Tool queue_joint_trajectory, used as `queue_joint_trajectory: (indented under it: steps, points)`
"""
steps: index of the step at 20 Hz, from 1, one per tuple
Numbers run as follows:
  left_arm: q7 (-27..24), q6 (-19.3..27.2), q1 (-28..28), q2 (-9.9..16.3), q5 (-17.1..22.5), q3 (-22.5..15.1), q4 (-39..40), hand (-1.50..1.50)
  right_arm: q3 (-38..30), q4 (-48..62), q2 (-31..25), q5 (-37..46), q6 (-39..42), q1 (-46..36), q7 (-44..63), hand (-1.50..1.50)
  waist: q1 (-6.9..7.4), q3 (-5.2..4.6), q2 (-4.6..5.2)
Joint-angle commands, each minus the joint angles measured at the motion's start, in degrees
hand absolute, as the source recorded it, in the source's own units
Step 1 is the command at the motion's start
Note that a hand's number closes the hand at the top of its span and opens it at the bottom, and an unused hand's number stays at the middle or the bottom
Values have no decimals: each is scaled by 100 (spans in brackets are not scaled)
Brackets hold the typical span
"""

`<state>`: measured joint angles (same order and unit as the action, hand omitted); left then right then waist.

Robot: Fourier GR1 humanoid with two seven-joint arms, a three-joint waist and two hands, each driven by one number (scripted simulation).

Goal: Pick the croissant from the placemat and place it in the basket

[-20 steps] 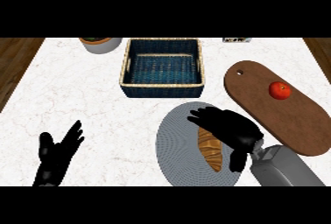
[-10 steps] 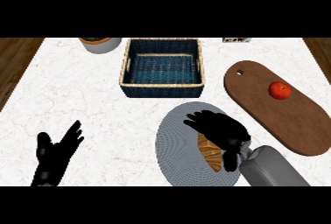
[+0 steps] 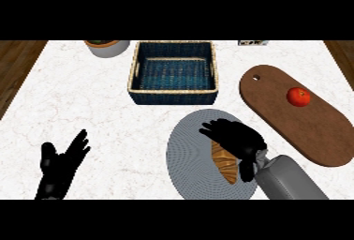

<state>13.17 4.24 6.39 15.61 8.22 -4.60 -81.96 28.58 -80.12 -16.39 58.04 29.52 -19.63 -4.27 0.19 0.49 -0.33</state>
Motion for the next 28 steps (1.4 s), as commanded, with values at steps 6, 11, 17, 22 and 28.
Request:
queue_joint_trajectory:
  steps: [6, 11, 17, 22, 28]
  points:
    - [245, -98, 296, -109, -131, 99, -122, 0, -249, 107, 104, 294, -219, 140, -355, -150, 4, -48, 30]
    - [-8, -288, 223, -143, -108, 183, 134, 0, 105, 584, 164, 815, -808, 44, -747, 150, 10, -48, 33]
    - [-59, -423, 106, -79, -105, 357, 374, 0, -57, 1390, 362, 1138, -1461, -372, -1090, 150, 28, -48, 43]
    - [361, -156, 584, -270, -328, 90, -430, 0, -155, 979, 136, 1224, -1637, -74, -1343, 150, 16, -46, 28]
    - [200, -291, 63, -267, -267, 85, -11, 0, 237, 640, 1616, 996, -1111, -470, 2454, 150, 267, -59, 25]
